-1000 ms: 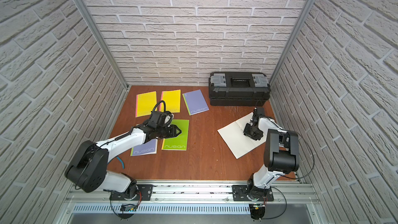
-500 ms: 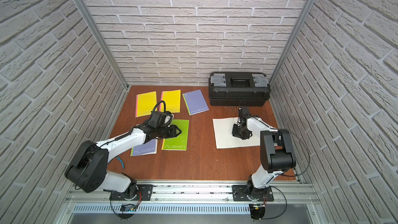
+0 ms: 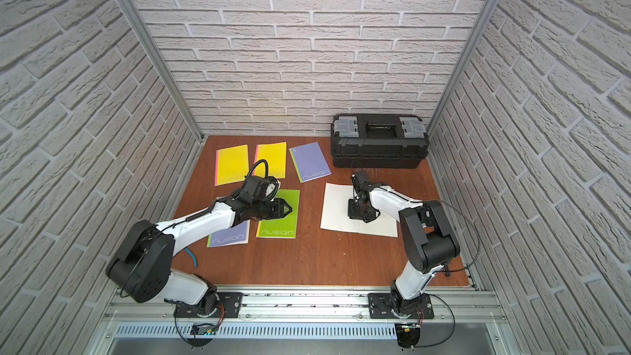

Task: Close the notebook
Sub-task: Move the notebook to the center of the board.

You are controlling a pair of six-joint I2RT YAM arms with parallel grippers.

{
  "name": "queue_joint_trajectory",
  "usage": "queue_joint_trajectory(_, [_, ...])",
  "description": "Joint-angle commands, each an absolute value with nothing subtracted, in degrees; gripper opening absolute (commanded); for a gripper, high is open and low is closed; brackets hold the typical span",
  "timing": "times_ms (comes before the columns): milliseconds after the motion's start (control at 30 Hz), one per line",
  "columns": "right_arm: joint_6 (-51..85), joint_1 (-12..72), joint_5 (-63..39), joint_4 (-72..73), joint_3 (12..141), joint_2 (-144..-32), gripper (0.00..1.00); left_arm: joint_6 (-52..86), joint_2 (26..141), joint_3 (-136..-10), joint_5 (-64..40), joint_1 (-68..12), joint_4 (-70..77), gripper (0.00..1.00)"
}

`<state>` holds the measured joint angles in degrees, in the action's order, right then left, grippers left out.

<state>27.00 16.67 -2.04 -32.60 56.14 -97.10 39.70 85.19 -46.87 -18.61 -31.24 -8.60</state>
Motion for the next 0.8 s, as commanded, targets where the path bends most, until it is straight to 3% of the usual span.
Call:
queue_joint_trajectory(0, [28.99, 19.75, -4.99, -32.72, 54.10, -101.22, 0.39, 40.00, 87.45, -49.28, -19.69, -32.29, -6.84, 0.45])
queue_joint_trajectory(767, [29.05, 25.58, -6.77, -30.31, 48.61, -93.72, 0.40, 40.34, 102.93, -59.58, -23.03, -35.46, -4.67, 0.44])
